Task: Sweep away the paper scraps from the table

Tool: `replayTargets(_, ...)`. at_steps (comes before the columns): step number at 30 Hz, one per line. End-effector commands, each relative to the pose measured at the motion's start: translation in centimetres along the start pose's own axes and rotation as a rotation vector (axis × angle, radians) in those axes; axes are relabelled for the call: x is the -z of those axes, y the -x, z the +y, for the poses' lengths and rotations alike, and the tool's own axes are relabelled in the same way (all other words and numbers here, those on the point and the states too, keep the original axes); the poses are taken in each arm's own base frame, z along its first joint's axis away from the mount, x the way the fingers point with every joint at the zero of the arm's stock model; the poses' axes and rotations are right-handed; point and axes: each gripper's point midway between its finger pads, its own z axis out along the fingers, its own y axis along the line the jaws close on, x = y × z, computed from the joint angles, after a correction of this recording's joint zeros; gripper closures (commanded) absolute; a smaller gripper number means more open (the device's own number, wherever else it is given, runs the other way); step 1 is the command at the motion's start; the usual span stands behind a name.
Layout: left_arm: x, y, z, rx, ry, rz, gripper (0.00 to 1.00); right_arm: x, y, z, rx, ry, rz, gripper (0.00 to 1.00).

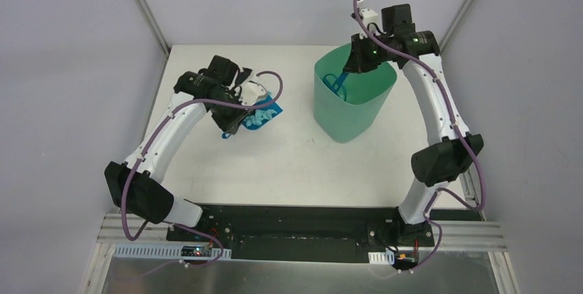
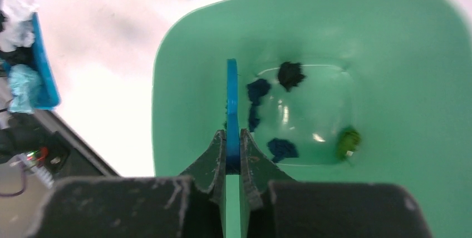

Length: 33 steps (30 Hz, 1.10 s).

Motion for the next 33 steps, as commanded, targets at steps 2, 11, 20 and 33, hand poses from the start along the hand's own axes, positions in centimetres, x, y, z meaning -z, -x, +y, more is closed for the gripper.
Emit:
replayTargets(2, 2.5, 4.9, 0.4, -0.080, 0.022, -0.058, 1.00, 12.4, 5.3, -0.8, 0.145, -0.282, -0.302, 1.00)
replayTargets(11, 2.4, 11.8, 1.1, -0.077, -0.019, -0.071, 1.00, 25.9, 4.8, -6.6, 0.044, -0.811, -0.547, 1.00)
replayTargets(20, 1.2, 19.2, 1.4, -0.112, 0.041, -0.165, 1.00, 27.7, -1.2, -12.6, 0.017, -1.165, -0.488, 1.00)
replayTargets(33, 0.8, 28.3, 2.0, -0.230, 0.296, -0.360, 1.00, 20.9, -9.6, -16.2, -0.276, -0.931, -0.387, 1.00)
